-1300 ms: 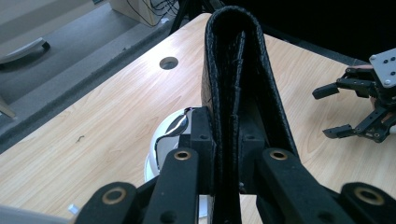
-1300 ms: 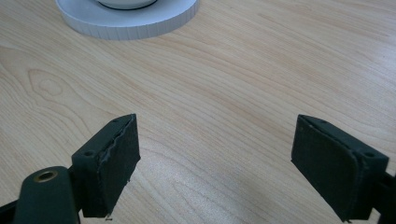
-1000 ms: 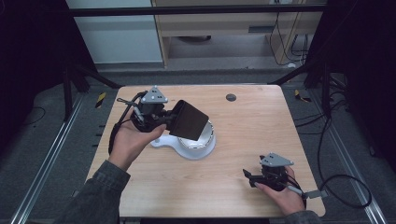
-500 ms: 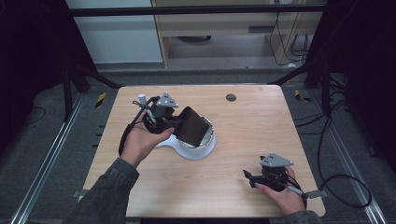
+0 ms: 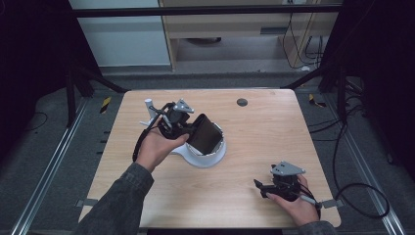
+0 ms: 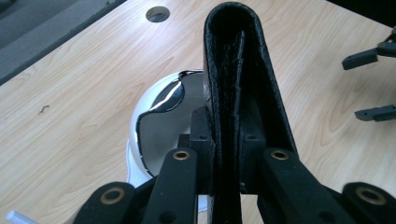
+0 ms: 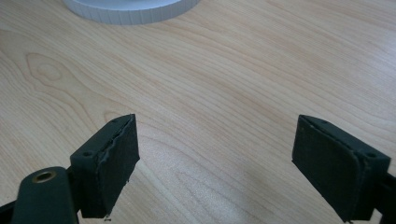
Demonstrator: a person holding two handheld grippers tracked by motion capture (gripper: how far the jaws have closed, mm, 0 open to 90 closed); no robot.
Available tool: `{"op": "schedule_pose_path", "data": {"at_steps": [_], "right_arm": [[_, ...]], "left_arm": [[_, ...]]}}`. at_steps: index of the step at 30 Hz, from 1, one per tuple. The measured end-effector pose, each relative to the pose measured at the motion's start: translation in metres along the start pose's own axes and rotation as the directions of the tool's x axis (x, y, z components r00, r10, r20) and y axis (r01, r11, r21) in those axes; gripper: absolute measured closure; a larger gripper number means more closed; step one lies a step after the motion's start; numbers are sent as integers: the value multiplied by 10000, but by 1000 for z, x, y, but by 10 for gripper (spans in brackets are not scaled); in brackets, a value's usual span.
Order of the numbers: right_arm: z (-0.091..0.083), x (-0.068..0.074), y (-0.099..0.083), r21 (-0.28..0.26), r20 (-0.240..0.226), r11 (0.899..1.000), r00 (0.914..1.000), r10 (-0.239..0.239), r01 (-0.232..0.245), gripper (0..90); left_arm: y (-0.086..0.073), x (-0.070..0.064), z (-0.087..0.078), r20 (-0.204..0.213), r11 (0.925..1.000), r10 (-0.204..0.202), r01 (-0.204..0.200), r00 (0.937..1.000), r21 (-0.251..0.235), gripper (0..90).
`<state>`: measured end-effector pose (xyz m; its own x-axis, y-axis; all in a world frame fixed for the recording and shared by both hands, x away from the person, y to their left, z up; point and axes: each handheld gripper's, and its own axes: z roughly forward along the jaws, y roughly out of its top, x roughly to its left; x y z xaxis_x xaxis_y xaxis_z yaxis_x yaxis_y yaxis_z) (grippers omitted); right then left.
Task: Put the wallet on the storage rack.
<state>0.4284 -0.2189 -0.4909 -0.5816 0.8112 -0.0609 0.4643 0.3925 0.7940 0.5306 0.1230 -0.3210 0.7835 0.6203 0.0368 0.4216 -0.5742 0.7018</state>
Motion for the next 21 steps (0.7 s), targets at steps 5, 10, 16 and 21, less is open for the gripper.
{"op": "schedule_pose_path", "data": {"at_steps": [5, 10, 16, 21], "right_arm": [[2, 1, -1, 72, -4, 9999, 10000, -93, 93, 146], [2, 1, -1, 130, -63, 9999, 10000, -52, 53, 145], [2, 1, -1, 168, -62, 9998, 10000, -74, 75, 145], [3, 2, -2, 206, -27, 9997, 9999, -120, 120, 144]], "left_arm": [[2, 7, 5, -90, 9998, -184, 185, 9998, 29, 797], [0, 14, 7, -207, 9992, -409, 410, 9989, 38, 785], [-4, 19, 1, -487, 9985, -530, 524, 9974, -147, 699], [-8, 19, -15, -703, 9983, -448, 420, 9965, -400, 670]]}}
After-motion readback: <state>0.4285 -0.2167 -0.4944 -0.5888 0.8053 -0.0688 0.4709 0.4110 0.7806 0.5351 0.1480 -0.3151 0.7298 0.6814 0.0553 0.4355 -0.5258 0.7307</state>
